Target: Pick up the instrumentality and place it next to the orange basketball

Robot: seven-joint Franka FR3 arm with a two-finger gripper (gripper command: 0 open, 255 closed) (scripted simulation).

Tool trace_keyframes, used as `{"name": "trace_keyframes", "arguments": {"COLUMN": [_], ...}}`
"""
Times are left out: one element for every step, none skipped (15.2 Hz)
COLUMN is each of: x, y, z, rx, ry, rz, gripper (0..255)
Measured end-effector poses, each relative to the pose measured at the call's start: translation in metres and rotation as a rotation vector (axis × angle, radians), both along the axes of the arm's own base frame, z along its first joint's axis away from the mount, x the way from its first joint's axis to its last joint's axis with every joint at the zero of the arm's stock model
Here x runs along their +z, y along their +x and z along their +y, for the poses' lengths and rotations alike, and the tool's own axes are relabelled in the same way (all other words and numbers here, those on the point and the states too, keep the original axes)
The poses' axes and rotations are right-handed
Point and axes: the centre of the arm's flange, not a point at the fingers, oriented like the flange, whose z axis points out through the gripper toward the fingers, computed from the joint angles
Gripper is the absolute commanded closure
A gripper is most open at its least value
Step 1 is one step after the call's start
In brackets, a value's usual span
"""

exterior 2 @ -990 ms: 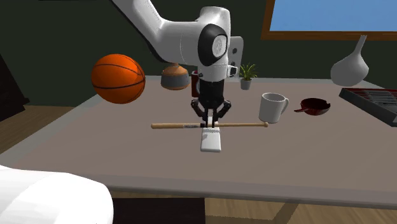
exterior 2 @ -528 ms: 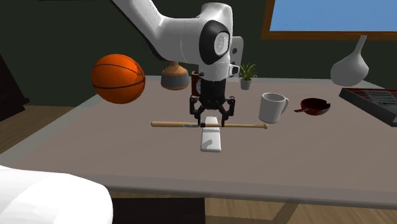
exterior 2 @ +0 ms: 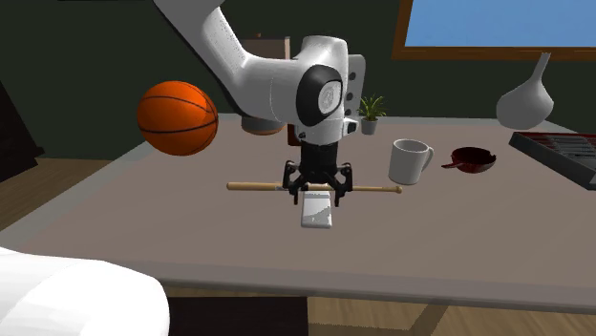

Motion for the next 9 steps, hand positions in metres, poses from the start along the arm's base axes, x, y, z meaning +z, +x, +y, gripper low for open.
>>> {"name": "trace_keyframes", "arguments": {"x": [-0.0039,-0.0054,-0.0062,-0.0065,-0.0067,-0.0067,-0.0068,-0.0068,-0.0065], "y": [-0.0010,-0.0011,-0.0011,-0.0012,-0.0013,-0.0013,-0.0013,-0.0013,-0.0013], "z": [-0.0006,-0.0007,-0.0008,-0.0009,-0.0009,-0.0009,-0.0009,-0.0009,-0.0010], "rx": [0.000,0.000,0.000,0.000,0.000,0.000,0.000,0.000,0.000], "ry": [0.000,0.000,0.000,0.000,0.000,0.000,0.000,0.000,-0.001], "rz": [0.000,0.000,0.000,0.000,0.000,0.000,0.000,0.000,-0.001], "gripper": [0,0,0,0,0,0,0,255,255]}}
